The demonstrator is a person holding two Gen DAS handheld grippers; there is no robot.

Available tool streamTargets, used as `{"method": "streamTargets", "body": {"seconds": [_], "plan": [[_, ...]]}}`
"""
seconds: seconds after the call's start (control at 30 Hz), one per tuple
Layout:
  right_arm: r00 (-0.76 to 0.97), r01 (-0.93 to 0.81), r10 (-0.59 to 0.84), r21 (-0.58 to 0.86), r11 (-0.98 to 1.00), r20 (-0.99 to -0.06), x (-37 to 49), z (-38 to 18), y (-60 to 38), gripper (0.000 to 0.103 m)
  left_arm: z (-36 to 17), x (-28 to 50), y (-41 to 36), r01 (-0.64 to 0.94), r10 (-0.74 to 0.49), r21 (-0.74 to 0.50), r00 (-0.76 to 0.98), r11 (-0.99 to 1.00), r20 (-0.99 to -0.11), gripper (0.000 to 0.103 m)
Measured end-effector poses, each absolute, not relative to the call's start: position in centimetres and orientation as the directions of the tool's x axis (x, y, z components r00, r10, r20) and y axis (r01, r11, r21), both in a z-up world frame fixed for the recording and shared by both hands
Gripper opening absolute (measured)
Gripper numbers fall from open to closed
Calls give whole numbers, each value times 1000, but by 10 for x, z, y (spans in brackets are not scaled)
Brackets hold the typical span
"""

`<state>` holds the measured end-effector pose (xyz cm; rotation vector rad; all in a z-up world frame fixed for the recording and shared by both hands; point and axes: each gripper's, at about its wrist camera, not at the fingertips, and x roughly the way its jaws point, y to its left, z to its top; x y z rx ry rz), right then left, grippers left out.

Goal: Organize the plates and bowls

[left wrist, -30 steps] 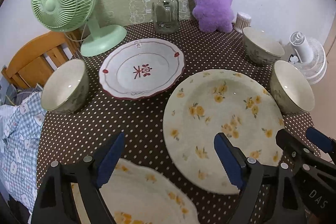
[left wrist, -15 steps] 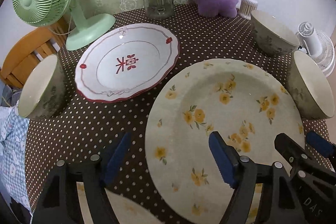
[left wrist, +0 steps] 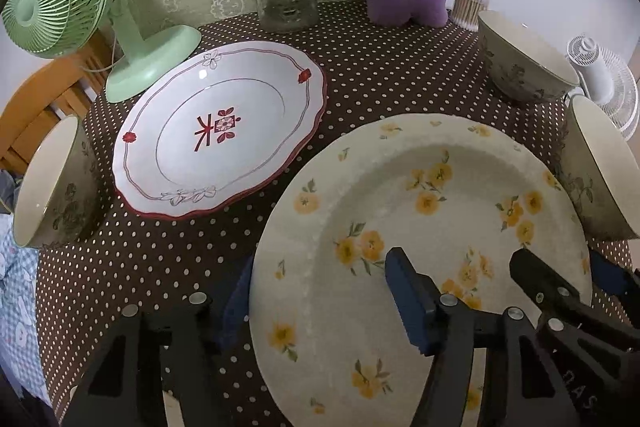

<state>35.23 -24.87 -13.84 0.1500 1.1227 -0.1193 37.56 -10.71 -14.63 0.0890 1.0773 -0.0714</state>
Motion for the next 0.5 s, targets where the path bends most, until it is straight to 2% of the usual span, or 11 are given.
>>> {"method": "streamTargets", "body": {"seconds": [0.23,0.5], "plan": [[421,182,-46,35,983,-906,362,-142,-247,63,-148,383,-109,95,-10,40,478,995,-878,69],[410,166,-53,18,986,-910,356,-140,-248,59,-146,374,-106,96,-17,31,460,995,-888,64]]}}
